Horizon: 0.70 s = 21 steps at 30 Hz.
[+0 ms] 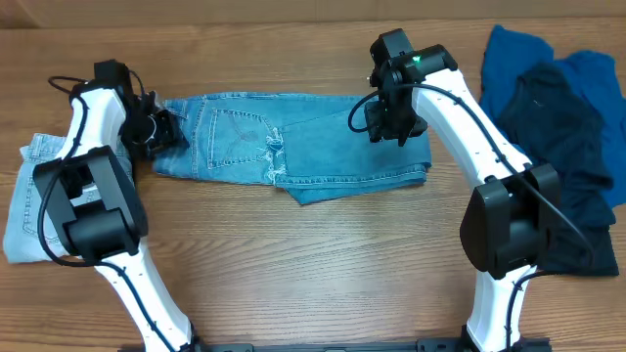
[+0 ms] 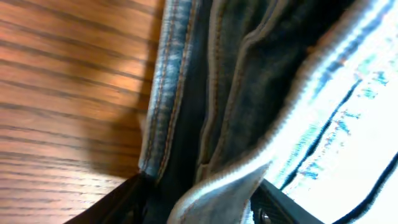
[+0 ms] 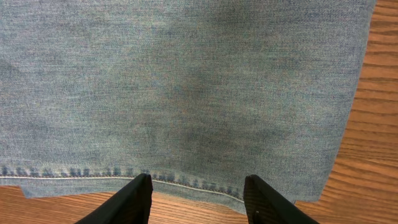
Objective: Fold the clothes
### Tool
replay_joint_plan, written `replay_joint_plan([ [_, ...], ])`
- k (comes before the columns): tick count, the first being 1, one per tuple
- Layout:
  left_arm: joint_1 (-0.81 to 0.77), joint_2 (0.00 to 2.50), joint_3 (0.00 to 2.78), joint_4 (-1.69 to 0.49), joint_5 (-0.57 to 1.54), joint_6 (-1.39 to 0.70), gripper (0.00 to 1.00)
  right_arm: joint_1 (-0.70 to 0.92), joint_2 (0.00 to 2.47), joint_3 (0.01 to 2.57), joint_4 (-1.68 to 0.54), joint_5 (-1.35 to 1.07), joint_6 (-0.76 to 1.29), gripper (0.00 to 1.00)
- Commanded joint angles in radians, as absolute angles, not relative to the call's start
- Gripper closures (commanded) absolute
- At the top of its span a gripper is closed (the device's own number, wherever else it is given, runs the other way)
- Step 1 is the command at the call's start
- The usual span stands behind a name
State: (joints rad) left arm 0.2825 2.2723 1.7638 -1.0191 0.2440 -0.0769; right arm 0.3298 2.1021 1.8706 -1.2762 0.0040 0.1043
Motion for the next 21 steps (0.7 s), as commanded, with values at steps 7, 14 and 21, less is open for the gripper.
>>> replay_joint_plan([
  [7, 0.386, 2.343, 1.807, -0.978, 0.170, -0.136, 0.33, 0.332, 2.089, 1.871, -1.270, -0.002, 0.110, 0.49],
  [14, 0.370, 2.351, 1.800, -0.968, 0.184, -0.127, 0.42, 0.332, 2.089, 1.871, -1.270, -0.002, 0.110, 0.49],
  [21, 0.371, 2.350, 1.794, -0.976, 0.205, -0.127, 0.96, 0.334, 2.089, 1.871, -1.270, -0.002, 0.110, 0.49],
])
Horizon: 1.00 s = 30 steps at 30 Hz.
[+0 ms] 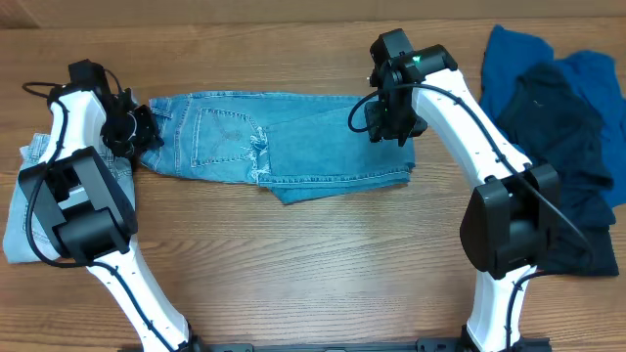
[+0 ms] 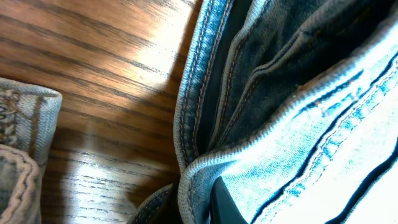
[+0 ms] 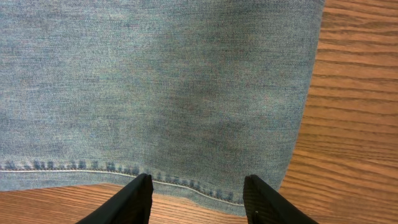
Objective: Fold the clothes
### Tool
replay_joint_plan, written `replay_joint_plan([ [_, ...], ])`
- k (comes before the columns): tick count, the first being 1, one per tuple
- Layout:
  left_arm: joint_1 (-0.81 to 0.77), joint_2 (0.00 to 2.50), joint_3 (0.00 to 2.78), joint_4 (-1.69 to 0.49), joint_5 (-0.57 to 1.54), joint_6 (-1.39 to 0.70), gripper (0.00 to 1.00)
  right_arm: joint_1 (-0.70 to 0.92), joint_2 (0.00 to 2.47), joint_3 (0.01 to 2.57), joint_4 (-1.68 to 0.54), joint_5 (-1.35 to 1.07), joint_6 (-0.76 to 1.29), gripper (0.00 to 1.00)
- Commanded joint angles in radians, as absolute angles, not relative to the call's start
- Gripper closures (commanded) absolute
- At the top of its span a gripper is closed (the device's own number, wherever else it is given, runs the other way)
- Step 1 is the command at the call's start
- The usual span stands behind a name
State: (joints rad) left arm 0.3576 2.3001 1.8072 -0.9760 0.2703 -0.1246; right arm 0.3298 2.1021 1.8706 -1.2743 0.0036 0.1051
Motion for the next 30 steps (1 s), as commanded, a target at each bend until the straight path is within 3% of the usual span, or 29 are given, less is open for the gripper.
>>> replay_joint_plan([
  [1, 0.373, 2.348, 1.797, -0.976, 0.237, -0.127, 0.96, 0.334, 2.089, 1.871, -1.271, -0.002, 0.110, 0.49],
  [7, 0.378, 2.215, 1.875, -1.028, 0.243, -0.120, 0.96, 0.333, 2.089, 1.871, -1.265, -0.001, 0.138, 0.55],
  [12, 0.403, 2.019, 1.887, -1.013, 0.065, -0.119, 0.96, 0.317, 2.089, 1.874, -1.243, -0.001, 0.210, 0.56],
  [20, 0.477, 1.899, 1.939, -1.015, 0.128, -0.110, 0.96, 0.242, 2.089, 1.880, -1.282, -0.002, 0.212, 0.57],
  [30, 0.216, 1.846, 2.014, -1.100, 0.149, -0.093, 0.96, 0.229, 2.089, 1.879, -1.293, -0.006, 0.210, 0.55],
])
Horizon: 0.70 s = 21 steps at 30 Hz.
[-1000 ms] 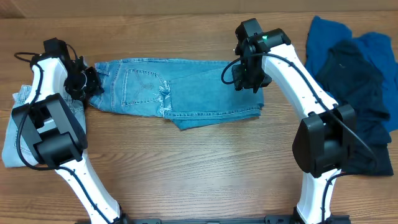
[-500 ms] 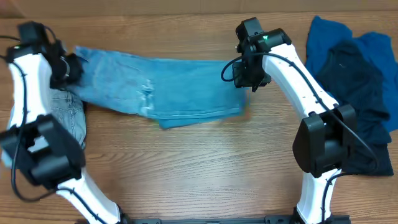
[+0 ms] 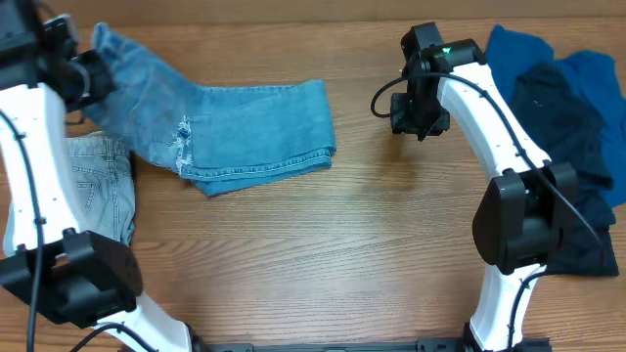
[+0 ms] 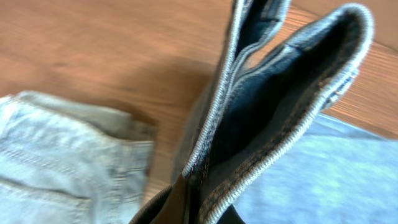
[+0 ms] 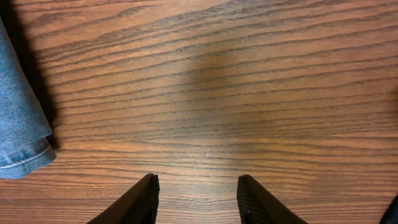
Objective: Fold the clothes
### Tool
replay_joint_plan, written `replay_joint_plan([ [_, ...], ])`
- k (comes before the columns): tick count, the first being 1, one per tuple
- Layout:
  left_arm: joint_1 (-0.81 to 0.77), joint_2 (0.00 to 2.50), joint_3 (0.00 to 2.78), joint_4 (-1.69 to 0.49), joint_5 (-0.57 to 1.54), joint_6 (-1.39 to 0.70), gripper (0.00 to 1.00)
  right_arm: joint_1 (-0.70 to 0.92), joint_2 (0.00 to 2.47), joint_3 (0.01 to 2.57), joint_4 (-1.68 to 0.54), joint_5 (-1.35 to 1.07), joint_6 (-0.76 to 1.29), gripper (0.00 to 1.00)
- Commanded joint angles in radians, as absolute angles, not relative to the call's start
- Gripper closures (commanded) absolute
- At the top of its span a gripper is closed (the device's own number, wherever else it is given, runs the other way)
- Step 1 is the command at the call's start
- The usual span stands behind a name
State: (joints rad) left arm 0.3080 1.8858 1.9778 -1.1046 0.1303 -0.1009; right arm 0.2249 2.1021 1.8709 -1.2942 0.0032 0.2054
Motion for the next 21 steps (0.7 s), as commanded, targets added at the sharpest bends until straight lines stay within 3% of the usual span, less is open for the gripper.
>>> replay_joint_plan([
  [1, 0.174, 1.846, 2.014, -1.095, 0.126, -0.096, 0.96, 0.229, 2.089, 1.879, -1.294, -0.015, 0.210, 0.55],
  [11, -0.169, 1.858, 2.013, -0.963, 0.044, -0.252, 0.96, 0.217, 2.089, 1.871, -1.263, -0.003, 0.211, 0.56],
  [21, -0.366, 2.025, 2.012, -0.969, -0.026, -0.251, 0.96, 0.146, 2.089, 1.871, -1.301, -0.001, 0.210, 0.56],
])
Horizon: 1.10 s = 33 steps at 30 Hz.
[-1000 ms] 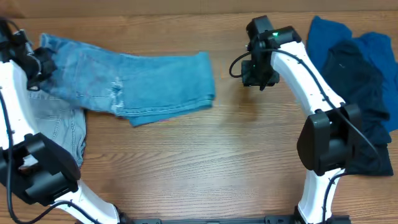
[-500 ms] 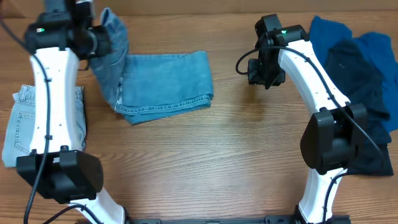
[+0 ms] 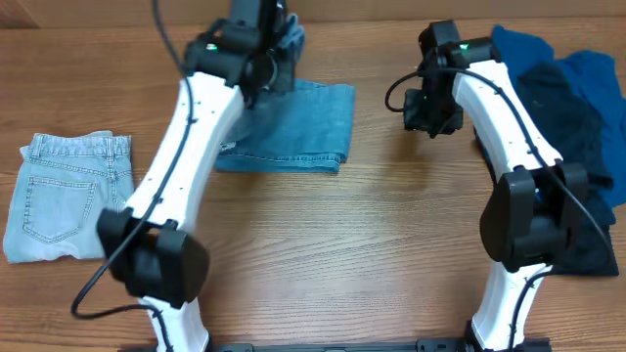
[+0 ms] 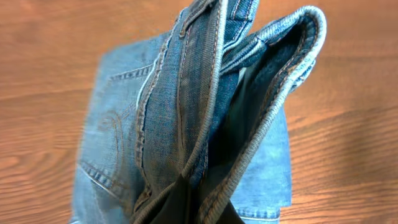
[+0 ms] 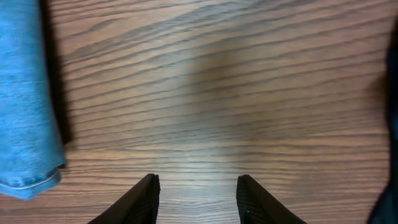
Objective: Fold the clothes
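Note:
Blue jeans [image 3: 293,127] lie folded near the table's back centre. My left gripper [image 3: 275,65] is shut on their waistband [image 4: 236,93], holding it bunched and raised over the flat part below [image 4: 112,137]. In the left wrist view the fingers are mostly buried in denim. My right gripper [image 3: 428,115] hangs open over bare wood to the right of the jeans, and the jeans' folded edge [image 5: 28,106] shows at the left of its wrist view.
A folded pair of pale jeans [image 3: 64,196] lies at the left edge. A heap of dark blue clothes [image 3: 567,108] fills the back right corner, close to the right arm. The wooden table [image 3: 342,254] stretches in front.
My left gripper has gone from the far left to the back centre with the waistband, so the jeans now lie doubled over. The right gripper has barely shifted and stays open.
The jeans lay stretched across the table, left gripper shut on the waistband end, right gripper open over the leg end. They then sat further left, then lifted at the far left. Now the waistband is over the legs at centre.

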### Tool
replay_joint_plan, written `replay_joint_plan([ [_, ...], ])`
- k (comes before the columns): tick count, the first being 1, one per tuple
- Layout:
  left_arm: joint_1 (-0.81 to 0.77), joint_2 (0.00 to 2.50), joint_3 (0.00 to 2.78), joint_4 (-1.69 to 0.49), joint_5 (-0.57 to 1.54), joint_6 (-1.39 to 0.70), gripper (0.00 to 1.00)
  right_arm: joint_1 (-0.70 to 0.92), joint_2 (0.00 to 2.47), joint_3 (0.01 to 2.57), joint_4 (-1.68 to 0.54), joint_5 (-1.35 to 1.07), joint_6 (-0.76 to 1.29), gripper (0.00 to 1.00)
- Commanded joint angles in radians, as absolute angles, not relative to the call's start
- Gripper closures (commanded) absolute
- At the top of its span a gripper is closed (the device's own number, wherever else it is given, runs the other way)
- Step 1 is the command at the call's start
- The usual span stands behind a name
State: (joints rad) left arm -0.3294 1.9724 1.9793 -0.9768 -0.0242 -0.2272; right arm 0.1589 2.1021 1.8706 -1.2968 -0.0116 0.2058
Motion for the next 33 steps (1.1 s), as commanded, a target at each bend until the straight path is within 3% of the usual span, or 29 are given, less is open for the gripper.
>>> replay_joint_plan([
  [1, -0.375, 2.037, 2.012, -0.970, -0.026, -0.251, 0.95, 0.144, 2.089, 1.871, -1.304, -0.001, 0.210, 0.56],
  [4, -0.410, 2.065, 2.012, -0.970, -0.007, -0.251, 0.89, 0.142, 2.089, 1.871, -1.304, -0.001, 0.210, 0.56],
  [7, -0.434, 2.068, 2.012, -0.968, -0.007, -0.247, 0.73, 0.142, 2.089, 1.871, -1.304, -0.001, 0.210, 0.56],
  [10, -0.439, 2.068, 2.012, -0.971, -0.007, -0.247, 0.69, 0.142, 2.089, 1.871, -1.308, -0.001, 0.210, 0.55],
  [18, -0.405, 2.068, 2.012, -0.970, -0.162, -0.202, 0.75, 0.142, 2.089, 1.871, -1.312, -0.003, 0.187, 0.55],
  [20, -0.368, 2.074, 2.011, -0.964, -0.166, -0.194, 0.85, 0.142, 2.089, 1.871, -1.312, -0.016, 0.156, 0.55],
  [23, -0.329, 2.111, 2.011, -0.971, -0.157, -0.194, 0.91, 0.142, 2.089, 1.871, -1.312, -0.028, 0.157, 0.55],
  [33, -0.279, 2.363, 2.011, -1.034, -0.111, -0.187, 0.83, 0.142, 2.089, 1.871, -1.334, -0.028, 0.156, 0.55],
])
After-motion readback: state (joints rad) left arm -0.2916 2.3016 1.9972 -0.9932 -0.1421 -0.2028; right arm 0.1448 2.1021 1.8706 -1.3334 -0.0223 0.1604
